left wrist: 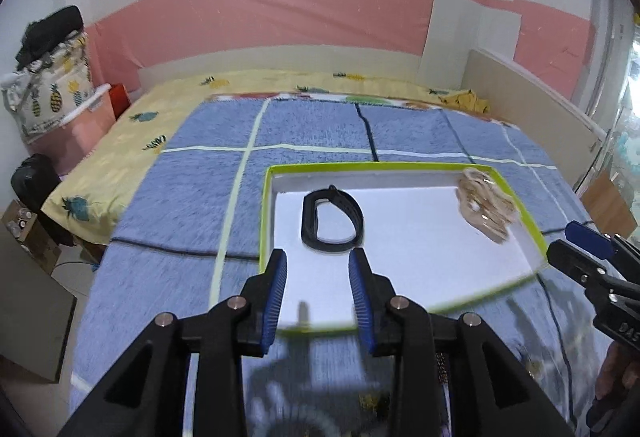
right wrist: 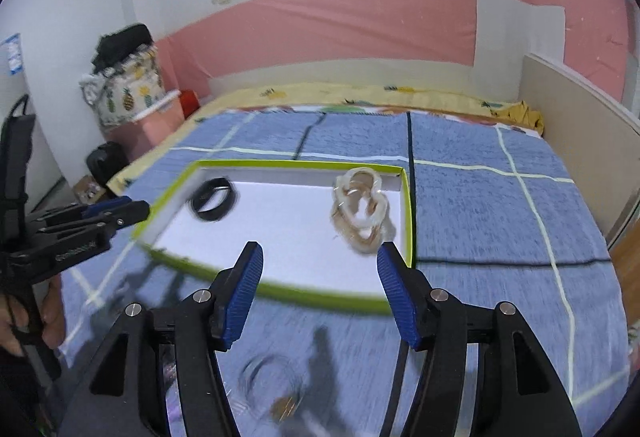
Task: Organize jewelry
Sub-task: 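Move both tools back toward the remaining jewelry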
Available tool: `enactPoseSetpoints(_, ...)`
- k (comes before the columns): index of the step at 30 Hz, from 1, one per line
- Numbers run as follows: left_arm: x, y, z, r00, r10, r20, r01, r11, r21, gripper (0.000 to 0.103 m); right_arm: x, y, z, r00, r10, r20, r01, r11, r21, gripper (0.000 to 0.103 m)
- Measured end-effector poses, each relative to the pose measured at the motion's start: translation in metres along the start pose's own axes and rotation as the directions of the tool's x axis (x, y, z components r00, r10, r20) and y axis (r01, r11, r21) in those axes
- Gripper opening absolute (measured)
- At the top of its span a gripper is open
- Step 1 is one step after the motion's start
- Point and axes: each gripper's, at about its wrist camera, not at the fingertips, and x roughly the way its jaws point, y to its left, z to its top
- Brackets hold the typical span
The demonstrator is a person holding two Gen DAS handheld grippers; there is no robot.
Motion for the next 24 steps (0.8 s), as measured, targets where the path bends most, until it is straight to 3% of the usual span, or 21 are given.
enactPoseSetpoints(5,-0.045,-0.004,-0.033,0.999,0.013,0.046,-0.013,1.000,0.013,0.034,-0.048,0.018,-0.031,0.997,-0.052,0.055,0.053,0.998,-0.029,0.060)
enactPoseSetpoints(14,-0.091,0.002,-0.086,0.998,0.020,0.058,-0.020,1.000,-0.009,0.034,-0.086,0.032,-0.076,0.999,-0.022,0.049,0.022,1.000,-0.001,0.060)
enactPoseSetpoints(15,-0.096,0.003,-0.093,0.997,0.017,0.070,-0.017,1.000,-0.009,0.034,-0.090,0.033,-0.080,0.998,-0.029,0.061,0.030,1.000,-0.004,0.068)
enactPoseSetpoints(17,-0.104,0.003,-0.102,0.996,0.033,0.088,-0.033,0.999,0.000,0.034,-0.099,0.035,-0.090,0.997,-0.029,0.071,0.030,1.000,-0.005,0.072)
enactPoseSetpoints(24,-0.122,0.008,-0.126,0.997,0.038,0.070,-0.037,0.999,-0.015,0.034,-0.116,0.046,-0.114,0.999,-0.029,0.042,0.030,0.999,-0.013,0.072)
